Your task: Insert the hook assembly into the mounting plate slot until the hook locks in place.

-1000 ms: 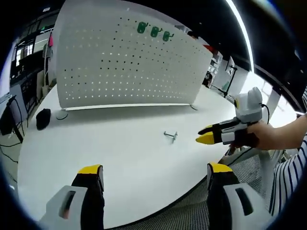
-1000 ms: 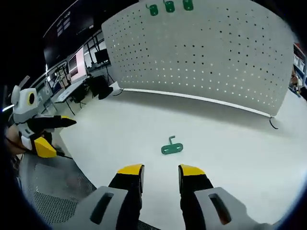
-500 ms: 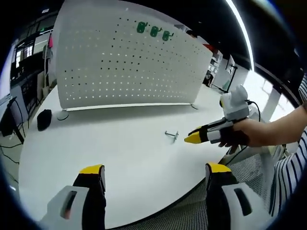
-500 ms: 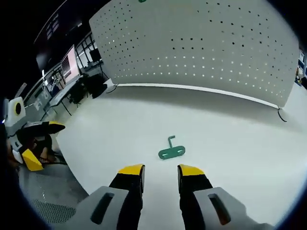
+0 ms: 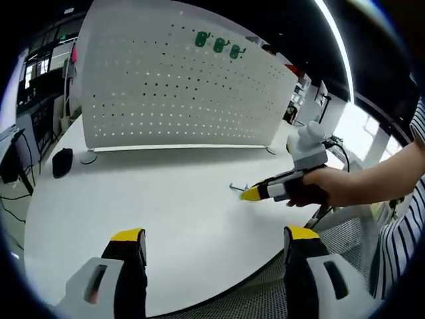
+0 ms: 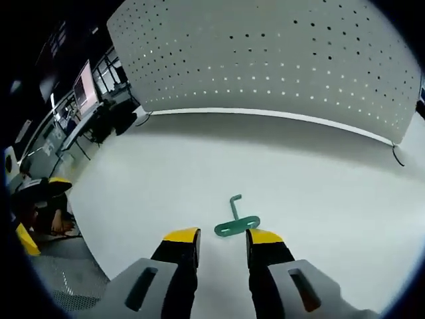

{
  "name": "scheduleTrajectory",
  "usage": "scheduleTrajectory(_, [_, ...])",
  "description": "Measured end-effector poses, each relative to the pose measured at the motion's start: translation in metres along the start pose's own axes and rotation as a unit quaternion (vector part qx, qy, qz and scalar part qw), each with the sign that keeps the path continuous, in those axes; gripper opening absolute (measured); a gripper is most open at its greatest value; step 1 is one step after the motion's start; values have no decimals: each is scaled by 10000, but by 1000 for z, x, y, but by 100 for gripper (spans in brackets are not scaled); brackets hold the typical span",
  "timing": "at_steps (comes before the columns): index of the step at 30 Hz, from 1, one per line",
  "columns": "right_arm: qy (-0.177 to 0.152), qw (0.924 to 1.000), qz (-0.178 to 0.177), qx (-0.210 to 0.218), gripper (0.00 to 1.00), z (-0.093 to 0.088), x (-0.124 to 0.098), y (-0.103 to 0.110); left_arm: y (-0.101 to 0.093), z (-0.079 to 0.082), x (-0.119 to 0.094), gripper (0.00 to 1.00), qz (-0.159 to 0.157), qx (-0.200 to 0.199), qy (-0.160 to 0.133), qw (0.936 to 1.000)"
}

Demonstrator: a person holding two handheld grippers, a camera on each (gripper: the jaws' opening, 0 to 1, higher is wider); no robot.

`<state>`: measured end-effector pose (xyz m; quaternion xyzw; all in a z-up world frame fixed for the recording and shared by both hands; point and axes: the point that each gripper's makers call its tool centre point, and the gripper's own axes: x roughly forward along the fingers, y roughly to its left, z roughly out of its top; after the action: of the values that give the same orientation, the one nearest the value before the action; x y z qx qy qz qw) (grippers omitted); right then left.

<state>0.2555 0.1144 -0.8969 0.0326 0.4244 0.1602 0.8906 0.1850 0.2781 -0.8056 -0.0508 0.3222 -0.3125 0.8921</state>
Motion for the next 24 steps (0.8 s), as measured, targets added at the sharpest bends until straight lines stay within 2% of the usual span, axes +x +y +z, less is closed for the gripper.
scheduleTrajectory(6, [-180, 9994, -274, -51, 27, 6, 7, 1, 1, 0, 0, 86, 16, -31, -13, 10000])
scheduleTrajectory(10, [-181, 9983, -466, -302, 24, 9, 14, -4, 1, 0, 0, 86, 14, -44, 0, 10000])
scheduleTrajectory(13, [-194, 9980, -518, -302, 21, 11, 16, -7, 1, 0, 0, 85, 4, -58, 7, 10000])
scheduleTrajectory(17, [-186, 9971, -664, -316, 13, 14, 21, -17, 1, -1, 1, 85, -5, -70, 22, 10000])
scheduleTrajectory(24, [-160, 9945, -786, -679, 5, 19, 23, -23, 2, 0, 0, 85, -10, -114, 3, 9999])
